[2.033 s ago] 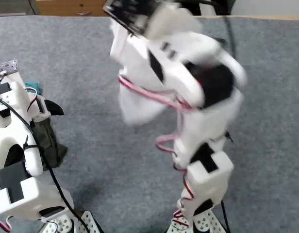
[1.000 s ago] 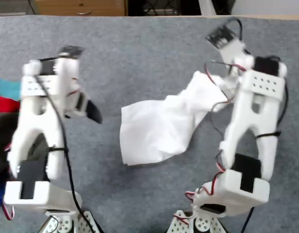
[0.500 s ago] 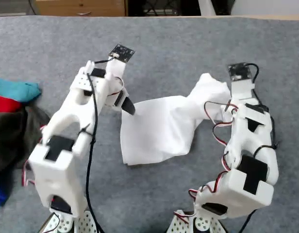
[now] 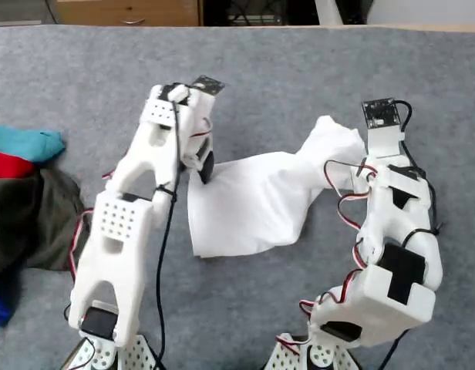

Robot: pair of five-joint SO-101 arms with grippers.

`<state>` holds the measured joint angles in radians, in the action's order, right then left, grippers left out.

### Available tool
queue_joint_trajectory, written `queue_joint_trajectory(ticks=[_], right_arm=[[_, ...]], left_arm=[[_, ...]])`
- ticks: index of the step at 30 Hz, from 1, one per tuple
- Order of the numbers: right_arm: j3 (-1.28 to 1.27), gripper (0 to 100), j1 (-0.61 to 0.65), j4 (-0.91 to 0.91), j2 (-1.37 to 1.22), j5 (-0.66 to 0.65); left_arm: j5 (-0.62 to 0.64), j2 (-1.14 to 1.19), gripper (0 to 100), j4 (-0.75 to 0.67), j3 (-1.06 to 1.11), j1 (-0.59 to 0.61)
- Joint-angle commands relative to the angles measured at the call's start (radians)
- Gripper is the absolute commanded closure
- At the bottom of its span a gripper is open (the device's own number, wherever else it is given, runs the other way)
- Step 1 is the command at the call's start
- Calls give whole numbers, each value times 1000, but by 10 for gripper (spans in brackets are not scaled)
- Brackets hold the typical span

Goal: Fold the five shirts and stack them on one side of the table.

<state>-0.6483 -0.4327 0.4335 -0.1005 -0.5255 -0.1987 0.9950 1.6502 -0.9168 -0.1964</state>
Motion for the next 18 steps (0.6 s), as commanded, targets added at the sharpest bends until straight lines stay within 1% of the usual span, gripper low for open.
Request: queue_joint_trajectory(ticks=[1, 3, 8, 14, 16, 18], right_arm=[[12, 986, 12, -20, 4, 6], [13, 986, 12, -20, 2, 6], [13, 986, 14, -20, 1, 6], [13, 986, 17, -20, -2, -34], [13, 986, 17, -20, -2, -34], [13, 986, 17, -20, -2, -34]], left_arm=[[11, 75, 871, 66, -170, -25], [12, 110, 905, 106, -234, -28], [15, 129, 946, 109, -275, -4], [15, 68, 942, 112, -263, 15], [15, 20, 939, 112, -222, 15], [9, -40, 901, 112, -147, 16]])
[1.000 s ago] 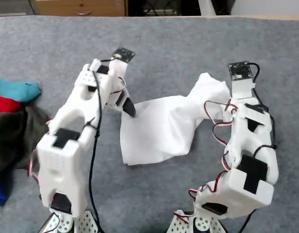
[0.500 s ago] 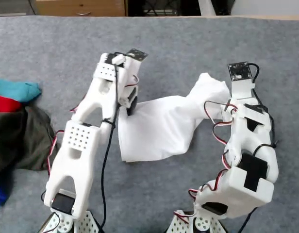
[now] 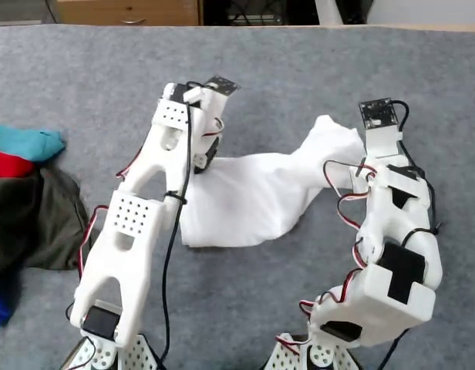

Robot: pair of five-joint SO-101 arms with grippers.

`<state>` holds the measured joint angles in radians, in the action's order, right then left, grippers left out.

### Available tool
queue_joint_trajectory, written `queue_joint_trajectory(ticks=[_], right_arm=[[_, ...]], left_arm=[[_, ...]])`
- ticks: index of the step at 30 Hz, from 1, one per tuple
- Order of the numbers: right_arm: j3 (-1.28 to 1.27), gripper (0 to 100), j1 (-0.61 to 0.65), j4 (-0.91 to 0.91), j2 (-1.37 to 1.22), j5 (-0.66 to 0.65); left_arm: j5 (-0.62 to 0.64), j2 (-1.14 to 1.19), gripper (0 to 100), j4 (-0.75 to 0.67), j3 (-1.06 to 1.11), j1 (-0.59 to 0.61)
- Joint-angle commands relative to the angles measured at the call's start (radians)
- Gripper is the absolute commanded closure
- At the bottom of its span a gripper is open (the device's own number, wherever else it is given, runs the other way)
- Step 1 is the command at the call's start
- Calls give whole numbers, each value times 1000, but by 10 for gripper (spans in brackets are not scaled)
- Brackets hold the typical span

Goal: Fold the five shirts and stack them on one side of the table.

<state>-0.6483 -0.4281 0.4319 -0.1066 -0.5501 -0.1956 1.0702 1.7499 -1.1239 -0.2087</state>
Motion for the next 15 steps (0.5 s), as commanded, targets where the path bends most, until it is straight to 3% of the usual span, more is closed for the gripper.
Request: queue_joint_trajectory(ticks=[1, 6, 15], right_arm=[[13, 986, 12, -18, 4, -9], [13, 986, 12, -18, 4, -9], [13, 986, 12, -18, 4, -11]], left_arm=[[9, -149, 870, 12, 101, 28], [5, -307, 755, 11, 277, 35], [8, -327, 755, -15, 309, 27]])
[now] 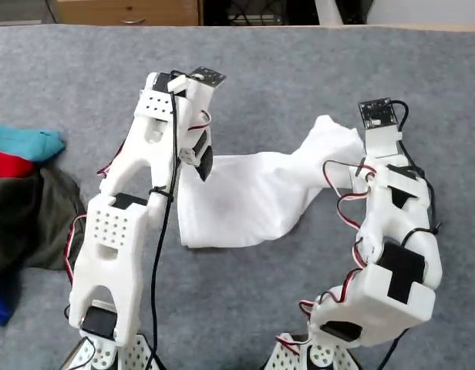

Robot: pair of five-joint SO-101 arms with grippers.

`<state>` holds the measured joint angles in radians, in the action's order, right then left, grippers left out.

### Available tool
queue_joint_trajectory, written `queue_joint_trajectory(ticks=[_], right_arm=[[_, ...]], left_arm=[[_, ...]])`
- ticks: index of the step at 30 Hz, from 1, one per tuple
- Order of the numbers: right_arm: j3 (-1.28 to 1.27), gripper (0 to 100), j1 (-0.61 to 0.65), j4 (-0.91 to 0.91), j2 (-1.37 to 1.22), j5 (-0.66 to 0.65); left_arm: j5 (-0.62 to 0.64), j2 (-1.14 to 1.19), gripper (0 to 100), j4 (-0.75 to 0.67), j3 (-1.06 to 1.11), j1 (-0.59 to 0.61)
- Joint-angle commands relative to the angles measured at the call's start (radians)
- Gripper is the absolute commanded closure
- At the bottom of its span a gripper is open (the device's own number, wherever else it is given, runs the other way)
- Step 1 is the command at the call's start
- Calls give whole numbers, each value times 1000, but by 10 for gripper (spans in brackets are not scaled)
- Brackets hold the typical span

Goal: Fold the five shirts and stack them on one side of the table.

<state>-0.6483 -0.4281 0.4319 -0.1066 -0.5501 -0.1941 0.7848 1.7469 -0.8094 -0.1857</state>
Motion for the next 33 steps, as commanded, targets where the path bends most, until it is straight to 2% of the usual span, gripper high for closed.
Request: queue_joint_trajectory(ticks=[1, 6, 10, 11, 15, 24, 29, 33], right_arm=[[13, 986, 12, -18, 4, -11], [13, 986, 12, -18, 4, -11], [13, 986, 12, -18, 4, -11], [13, 986, 12, -18, 4, -11], [13, 986, 12, -18, 4, -11], [13, 986, 12, -18, 4, -11], [13, 986, 12, -17, 4, -11], [13, 986, 12, -17, 4, -11]], left_arm=[[8, -31, 755, -32, -5, 4], [3, 9, 776, -94, -5, 2], [6, 14, 945, -124, -5, 1], [5, 17, 963, -126, -7, 1], [8, 18, 930, -117, 4, 7], [0, 18, 921, -80, -5, 1], [-37, 21, 846, -64, 5, 4], [-34, 51, 841, -81, -5, -16]])
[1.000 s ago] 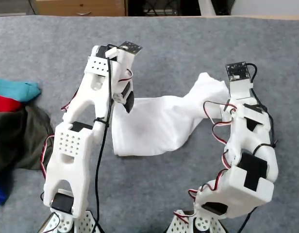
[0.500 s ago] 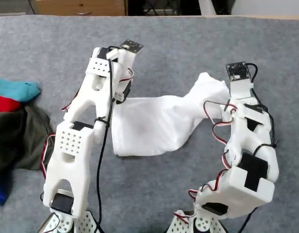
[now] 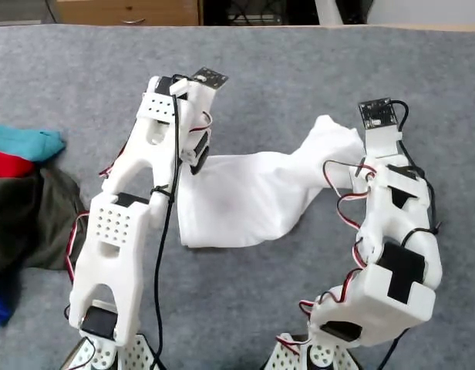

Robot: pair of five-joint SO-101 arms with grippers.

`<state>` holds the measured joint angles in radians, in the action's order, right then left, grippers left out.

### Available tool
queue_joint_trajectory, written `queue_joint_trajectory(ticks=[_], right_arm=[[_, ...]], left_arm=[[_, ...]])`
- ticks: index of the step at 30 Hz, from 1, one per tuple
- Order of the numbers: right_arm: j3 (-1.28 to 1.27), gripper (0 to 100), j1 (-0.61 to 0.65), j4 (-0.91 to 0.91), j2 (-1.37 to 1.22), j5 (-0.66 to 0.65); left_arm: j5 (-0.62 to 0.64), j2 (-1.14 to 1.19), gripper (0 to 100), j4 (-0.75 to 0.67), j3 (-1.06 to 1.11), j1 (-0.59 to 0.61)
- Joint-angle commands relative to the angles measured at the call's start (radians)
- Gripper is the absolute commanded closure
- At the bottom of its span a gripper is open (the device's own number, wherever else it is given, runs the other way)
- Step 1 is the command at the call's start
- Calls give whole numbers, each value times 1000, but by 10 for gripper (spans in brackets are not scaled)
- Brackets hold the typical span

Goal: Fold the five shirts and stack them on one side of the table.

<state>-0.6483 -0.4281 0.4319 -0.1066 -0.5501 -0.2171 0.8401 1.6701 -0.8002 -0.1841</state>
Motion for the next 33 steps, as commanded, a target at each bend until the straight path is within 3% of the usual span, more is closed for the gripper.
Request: queue_joint_trajectory(ticks=[1, 9, 14, 23, 28, 33], right_arm=[[13, 986, 12, -17, 4, -11], [12, 986, 12, -17, 4, -11], [12, 986, 12, -17, 4, -11], [12, 986, 12, -15, 4, -11], [12, 986, 12, -15, 4, -11], [12, 986, 12, -15, 4, -11]], left_arm=[[-11, 5, 841, -5, -15, -27], [-9, 41, 848, -5, -16, -42], [-9, 40, 959, 5, -16, -47], [-9, 40, 956, 89, -168, -50], [-5, 40, 859, 89, -185, -59], [34, 51, 848, 75, -189, -59]])
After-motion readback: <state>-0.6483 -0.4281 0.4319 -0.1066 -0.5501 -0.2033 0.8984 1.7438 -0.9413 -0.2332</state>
